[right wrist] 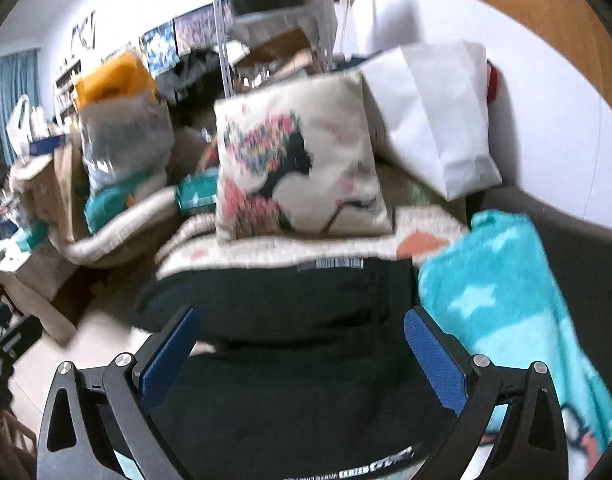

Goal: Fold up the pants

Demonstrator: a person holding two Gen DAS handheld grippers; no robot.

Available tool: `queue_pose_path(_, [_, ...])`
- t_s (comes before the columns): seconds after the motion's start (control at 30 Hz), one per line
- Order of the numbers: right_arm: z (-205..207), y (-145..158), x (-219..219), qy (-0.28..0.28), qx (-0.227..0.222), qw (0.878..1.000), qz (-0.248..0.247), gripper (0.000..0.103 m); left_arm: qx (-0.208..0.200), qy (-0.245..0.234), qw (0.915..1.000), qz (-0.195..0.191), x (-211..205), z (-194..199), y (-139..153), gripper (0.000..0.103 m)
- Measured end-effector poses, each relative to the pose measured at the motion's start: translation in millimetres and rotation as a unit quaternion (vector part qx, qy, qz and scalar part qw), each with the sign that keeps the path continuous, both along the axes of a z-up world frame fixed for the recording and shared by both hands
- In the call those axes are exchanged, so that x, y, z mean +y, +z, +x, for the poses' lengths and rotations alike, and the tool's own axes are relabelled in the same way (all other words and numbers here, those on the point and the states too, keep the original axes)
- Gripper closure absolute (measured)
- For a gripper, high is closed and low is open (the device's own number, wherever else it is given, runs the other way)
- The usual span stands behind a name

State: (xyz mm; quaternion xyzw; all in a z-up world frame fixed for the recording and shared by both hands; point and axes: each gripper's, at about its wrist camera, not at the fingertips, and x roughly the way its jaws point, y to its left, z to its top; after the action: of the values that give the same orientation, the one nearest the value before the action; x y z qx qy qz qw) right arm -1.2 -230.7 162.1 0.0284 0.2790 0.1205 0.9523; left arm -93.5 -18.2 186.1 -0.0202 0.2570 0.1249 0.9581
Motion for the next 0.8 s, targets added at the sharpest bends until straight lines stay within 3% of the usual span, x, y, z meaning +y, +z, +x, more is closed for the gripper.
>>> queue_pose_path(0.17, [14.2,39.4,-18.8,0.015,-0.007,1.0,0.023,0.0,-0.03,-0.004,0.9993,0.022,-11.3,6.3,16.6,0.015])
queue_pose_path(0.3, [33.1,46.6,-26.7,0.034,0.02,0.999,0.024,0.0,-0.032,-0.004,0.9993,0.018,-13.4,22.8,14.0,0.012])
queue_pose_path(0.53, [76.8,11.7,-21.9,0.051,0.075,0.996,-0.008,0.0,0.011,-0.02,0.9997,0.001,-2.4,69.9,-12.4,0.012])
queue_pose_path(0.8, [145.2,-38.3,-18.6,0.044,0.147,0.988,-0.001,0.0,0.043,-0.032,0.9985,0.013,24.2,121.9,-45.1,0.012])
